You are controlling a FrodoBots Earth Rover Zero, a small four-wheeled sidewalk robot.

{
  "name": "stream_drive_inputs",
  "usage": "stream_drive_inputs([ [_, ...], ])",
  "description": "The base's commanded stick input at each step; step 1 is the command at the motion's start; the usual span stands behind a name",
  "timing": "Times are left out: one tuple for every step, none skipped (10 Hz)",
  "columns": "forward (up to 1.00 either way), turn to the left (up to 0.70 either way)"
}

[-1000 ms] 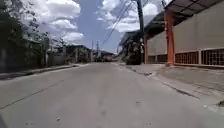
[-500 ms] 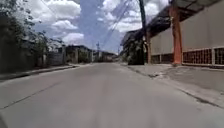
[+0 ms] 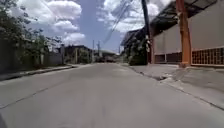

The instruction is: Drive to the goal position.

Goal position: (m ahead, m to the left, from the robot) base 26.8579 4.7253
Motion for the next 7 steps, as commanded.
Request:
stream_drive_inputs([
  [1.00, 0.00],
  [1.00, 0.00],
  [1.00, 0.00],
  [1.00, 0.00],
  [1.00, 0.00],
  [1.00, 0.00],
  [1.00, 0.00],
])
